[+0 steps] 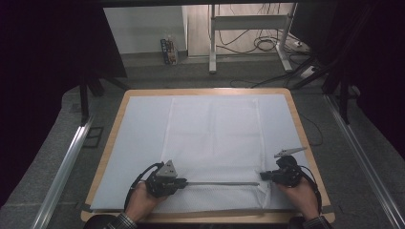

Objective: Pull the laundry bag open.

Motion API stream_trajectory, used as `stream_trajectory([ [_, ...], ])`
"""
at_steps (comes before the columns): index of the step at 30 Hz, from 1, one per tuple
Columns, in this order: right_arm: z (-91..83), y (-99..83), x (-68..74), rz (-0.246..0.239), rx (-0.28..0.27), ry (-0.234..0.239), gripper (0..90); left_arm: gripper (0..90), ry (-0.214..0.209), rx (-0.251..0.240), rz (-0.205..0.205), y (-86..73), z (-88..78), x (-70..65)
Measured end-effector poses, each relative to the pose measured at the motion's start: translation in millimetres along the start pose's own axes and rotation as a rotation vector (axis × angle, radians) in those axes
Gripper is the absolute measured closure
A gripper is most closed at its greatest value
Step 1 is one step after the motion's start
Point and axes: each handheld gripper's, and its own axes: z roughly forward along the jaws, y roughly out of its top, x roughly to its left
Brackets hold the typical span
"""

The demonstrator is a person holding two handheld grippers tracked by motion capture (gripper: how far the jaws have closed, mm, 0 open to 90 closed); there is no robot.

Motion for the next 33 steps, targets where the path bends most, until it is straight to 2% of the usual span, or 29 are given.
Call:
stream_trajectory([
  [8,-7.0,0.8,2.3,-0.003,-0.036,0.005,87.6,83.9,0.005,-0.007,-0.012,-6.5,-7.7,2.7],
  [17,-14.7,1.9,6.6,-0.014,-0.076,0.013,87.7,83.9,0.013,-0.001,-0.016,-8.0,-6.8,1.9],
  [19,-15.7,2.0,7.8,-0.016,-0.079,0.008,87.7,83.9,0.032,0.012,-0.006,-8.6,-6.7,1.9],
  [33,-18.0,2.0,8.2,-0.016,-0.092,0.01,87.7,83.9,0.031,0.004,-0.033,-14.8,-13.5,6.7],
])
